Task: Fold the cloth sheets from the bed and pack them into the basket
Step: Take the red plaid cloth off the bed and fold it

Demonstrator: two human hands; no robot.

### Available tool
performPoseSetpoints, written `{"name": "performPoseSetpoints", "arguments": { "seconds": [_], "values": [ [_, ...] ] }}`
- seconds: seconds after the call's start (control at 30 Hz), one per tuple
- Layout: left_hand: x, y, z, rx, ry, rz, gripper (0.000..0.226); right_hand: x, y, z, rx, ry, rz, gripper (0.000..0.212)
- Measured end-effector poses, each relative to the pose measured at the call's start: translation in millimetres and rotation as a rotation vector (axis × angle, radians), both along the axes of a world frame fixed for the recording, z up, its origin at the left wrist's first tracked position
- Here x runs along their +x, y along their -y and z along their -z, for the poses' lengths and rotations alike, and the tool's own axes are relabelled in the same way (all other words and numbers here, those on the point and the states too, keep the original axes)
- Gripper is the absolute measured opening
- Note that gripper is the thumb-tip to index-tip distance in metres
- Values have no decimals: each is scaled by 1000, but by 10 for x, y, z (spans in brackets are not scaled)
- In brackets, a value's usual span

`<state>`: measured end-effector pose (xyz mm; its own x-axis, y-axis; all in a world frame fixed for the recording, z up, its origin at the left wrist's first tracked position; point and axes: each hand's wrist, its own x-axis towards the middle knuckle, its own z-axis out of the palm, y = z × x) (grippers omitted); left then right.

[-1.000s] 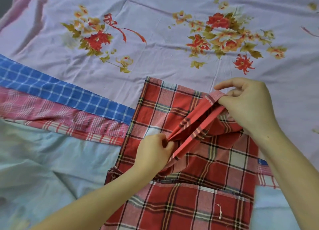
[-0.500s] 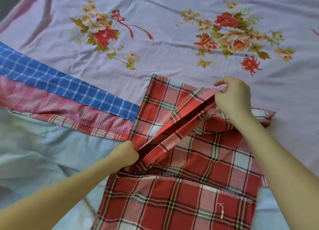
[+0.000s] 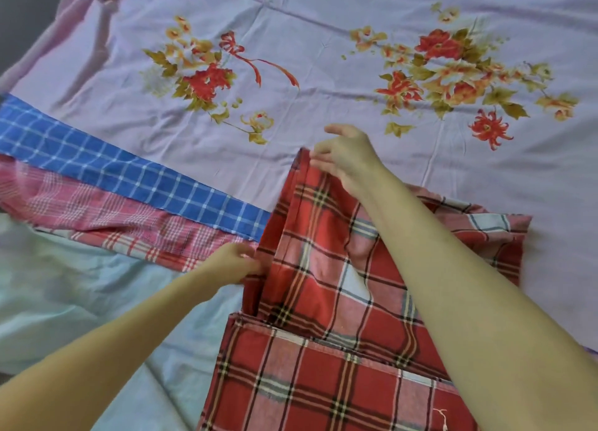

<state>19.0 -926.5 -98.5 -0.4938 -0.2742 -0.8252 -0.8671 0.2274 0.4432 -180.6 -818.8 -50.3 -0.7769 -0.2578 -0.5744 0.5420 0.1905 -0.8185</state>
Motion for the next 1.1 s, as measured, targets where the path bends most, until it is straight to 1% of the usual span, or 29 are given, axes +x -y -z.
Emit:
{"name": "performPoseSetpoints", "arguments": {
  "seconds": [0.03,0.07,0.1,0.13,0.17,0.23,0.33,0.43,0.5,0.57,0.63,0.7,0.73,0.87,0.93,1.0,1.03,1.07,1.1],
  "values": [
    [-98,-1,16,57,-34,-127,9,4,-36,34,41,-42,-69,38],
    [-237,4,53,83,-64,-219,14,-39,-123,97,139,-139,-123,38],
    [-346,18,83,67,-91,-289,19,-56,-255,146,252,-252,-156,35],
    [-494,20,115,24,-123,-315,25,-118,-435,221,376,-352,-172,33],
    [-625,22,131,-38,-151,-309,31,-153,-640,262,494,-426,-190,32],
    [-890,-20,159,-156,-194,-249,38,-245,-1132,336,745,-503,-240,30],
    [-1227,-129,150,-272,-274,-217,44,-356,-1840,402,1037,-534,-426,33],
    [-1491,-227,117,-395,-362,-137,34,-479,-2362,445,1242,-576,-641,34],
    [-1603,-239,131,-472,-352,-21,29,-536,-2597,473,1347,-594,-775,36],
    [-1674,-253,151,-517,-297,89,36,-602,-2767,506,1371,-651,-831,37],
    [-1706,-254,134,-540,-291,110,37,-636,-2880,543,1310,-737,-826,34],
    [-1746,-255,114,-522,-354,47,24,-628,-2984,569,1276,-844,-844,24],
    [-1760,-238,111,-496,-390,-17,19,-620,-3031,582,1273,-879,-866,22],
    [-1765,-135,66,-299,-460,-286,18,-617,-3215,604,1276,-932,-897,28],
    [-1747,-55,39,-229,-448,-351,16,-638,-3325,560,1284,-995,-882,32],
    [-1737,24,50,-158,-439,-403,7,-650,-3459,520,1278,-1067,-895,35],
    [-1729,60,44,-142,-435,-409,7,-647,-3502,498,1280,-1088,-899,36],
    [-1720,97,41,-133,-436,-406,14,-652,-3537,483,1277,-1115,-879,36],
    [-1730,101,39,-119,-445,-409,18,-688,-3577,436,1273,-1119,-828,36]
  ]
}}
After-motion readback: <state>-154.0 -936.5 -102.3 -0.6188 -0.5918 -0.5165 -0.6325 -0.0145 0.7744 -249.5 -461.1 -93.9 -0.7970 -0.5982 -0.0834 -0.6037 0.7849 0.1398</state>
